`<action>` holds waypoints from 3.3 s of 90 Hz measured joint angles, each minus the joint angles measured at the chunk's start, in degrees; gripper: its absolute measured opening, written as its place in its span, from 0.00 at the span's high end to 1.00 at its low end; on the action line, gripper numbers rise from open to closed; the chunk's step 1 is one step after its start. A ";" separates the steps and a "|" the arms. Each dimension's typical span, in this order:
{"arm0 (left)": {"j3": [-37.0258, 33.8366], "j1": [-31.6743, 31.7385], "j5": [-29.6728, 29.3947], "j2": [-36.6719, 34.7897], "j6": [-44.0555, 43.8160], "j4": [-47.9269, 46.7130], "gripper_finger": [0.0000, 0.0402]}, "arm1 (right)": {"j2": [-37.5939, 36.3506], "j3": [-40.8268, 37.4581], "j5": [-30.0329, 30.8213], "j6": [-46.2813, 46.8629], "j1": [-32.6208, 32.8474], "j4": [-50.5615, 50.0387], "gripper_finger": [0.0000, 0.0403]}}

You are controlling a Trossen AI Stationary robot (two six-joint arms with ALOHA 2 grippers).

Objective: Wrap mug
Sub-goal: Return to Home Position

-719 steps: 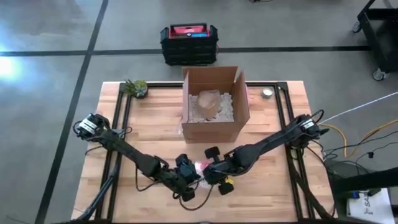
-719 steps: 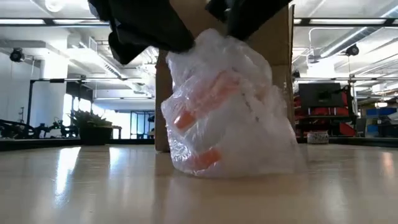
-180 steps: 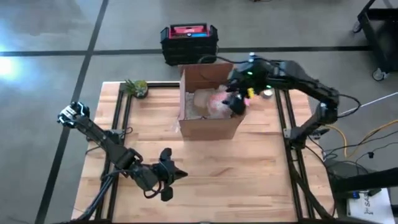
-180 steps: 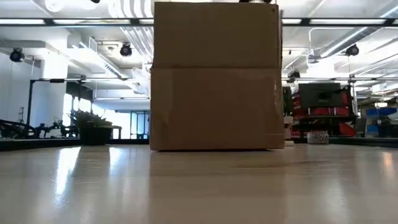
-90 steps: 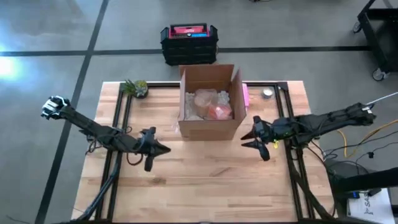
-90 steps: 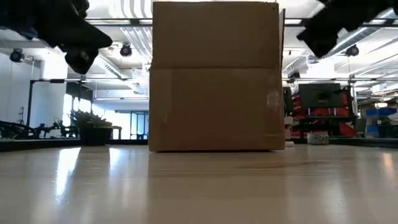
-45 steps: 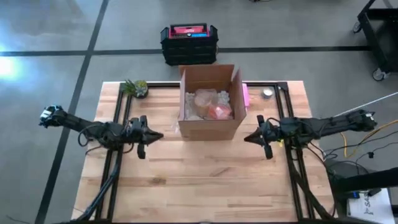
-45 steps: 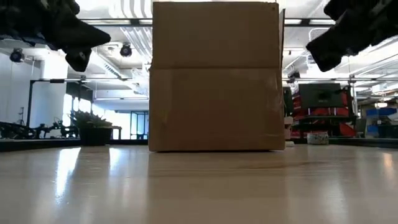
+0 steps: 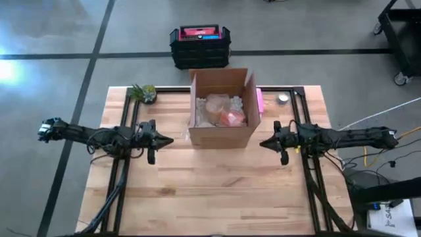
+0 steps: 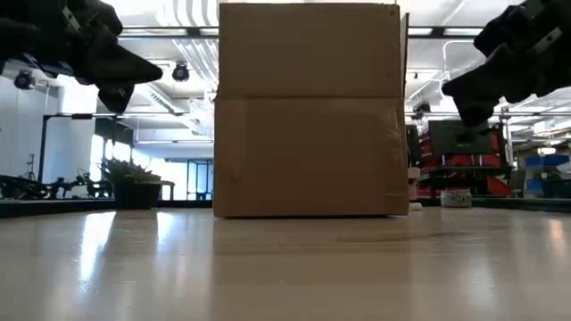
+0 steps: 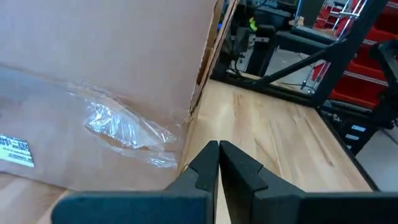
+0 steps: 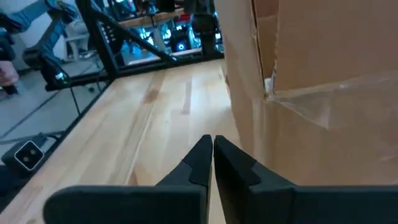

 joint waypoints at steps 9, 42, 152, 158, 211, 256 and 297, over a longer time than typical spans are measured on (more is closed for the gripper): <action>-0.82 0.01 3.66 -0.84 0.79 1.17 1.00 | -3.31 -1.60 -0.34 0.40 0.07 0.08 1.00; -12.32 -0.07 7.23 -8.04 1.09 15.42 1.00 | -14.06 -5.22 -0.59 1.97 0.07 -0.20 1.00; -12.01 -0.10 -2.50 -15.83 5.20 -0.34 1.00 | -14.93 -5.31 -0.76 -1.40 0.08 -3.29 1.00; -11.88 -0.10 -2.55 -15.52 4.03 0.33 1.00 | -14.34 -5.31 -0.55 -3.87 0.07 -3.32 1.00; -12.37 -0.04 3.81 -24.58 7.39 -1.06 1.00 | -13.00 -5.31 -0.55 -3.02 0.08 -3.33 1.00; -12.39 0.01 4.24 -24.63 6.42 -1.22 1.00 | -12.96 -5.31 -0.55 -4.57 0.07 -3.37 1.00; -12.41 0.07 4.09 -24.57 6.95 -1.28 1.00 | -12.96 -5.33 -0.55 -4.89 0.08 -3.37 1.00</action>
